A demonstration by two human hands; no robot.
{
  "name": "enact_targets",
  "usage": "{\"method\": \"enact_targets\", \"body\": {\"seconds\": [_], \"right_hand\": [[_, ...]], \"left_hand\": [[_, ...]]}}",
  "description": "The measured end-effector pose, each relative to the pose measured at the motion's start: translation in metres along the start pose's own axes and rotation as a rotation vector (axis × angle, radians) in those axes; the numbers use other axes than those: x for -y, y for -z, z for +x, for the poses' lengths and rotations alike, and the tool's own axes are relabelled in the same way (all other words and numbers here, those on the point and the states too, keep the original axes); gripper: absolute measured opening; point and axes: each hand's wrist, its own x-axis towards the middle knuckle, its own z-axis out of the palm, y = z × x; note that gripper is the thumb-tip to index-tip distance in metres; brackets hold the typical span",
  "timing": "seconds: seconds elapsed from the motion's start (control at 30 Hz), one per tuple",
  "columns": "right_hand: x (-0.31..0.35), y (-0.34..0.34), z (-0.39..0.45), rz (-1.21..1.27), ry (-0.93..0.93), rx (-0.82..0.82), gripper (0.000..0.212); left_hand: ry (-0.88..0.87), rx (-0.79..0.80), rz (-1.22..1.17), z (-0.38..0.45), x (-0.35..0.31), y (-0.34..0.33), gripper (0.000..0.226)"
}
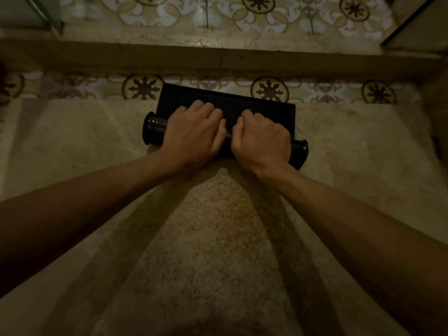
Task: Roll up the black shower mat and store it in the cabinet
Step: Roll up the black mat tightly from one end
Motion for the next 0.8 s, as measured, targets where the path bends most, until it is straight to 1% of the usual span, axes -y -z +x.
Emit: {"method": "enact_targets", "body": {"seconds": [0.07,0.13,0.23,0.3,0.4,0.5,0.6,0.7,0.8], "right_hand": [[-0.002,-0.001,0.008,0.026,-0.029,0.031,0.030],[-0.001,-0.003,0.012,0.026,-0.047,0.045,0.031],[-0.002,-0.002,0.002,-0.008,-0.027,-0.023,0.031],[-0.001,-0.003,-0.009,-0.058,0.006,-0.066,0.036],[-0.003,-0.005,-0.008,-0.128,0.032,-0.029,0.045],[-0.007,-0.002,0.018,-0.086,0.041,0.021,0.049],[-0.010,-0.004,0.028,-0.047,0.045,0.026,0.047],[-0.009,-0.006,0.021,-0.059,0.039,-0.032,0.041],[-0.005,-0.009,0.006,-0.077,0.001,-0.110,0.037]], "left_hand": [[0.026,-0.035,-0.005,-0.010,0.001,-0.003,0.032],[0.005,-0.046,0.008,-0.019,0.004,-0.007,0.037],[-0.059,-0.031,0.063,-0.011,0.008,-0.008,0.037],[-0.053,-0.021,0.048,0.001,0.010,-0.007,0.033],[-0.011,-0.032,-0.017,0.015,0.013,-0.007,0.033],[0.040,-0.029,-0.024,0.028,0.010,-0.005,0.038],[0.049,-0.021,0.048,0.019,0.004,-0.008,0.037],[-0.004,-0.053,0.047,0.000,0.005,-0.012,0.036],[-0.054,-0.049,0.077,0.015,0.010,-0.013,0.033]]}}
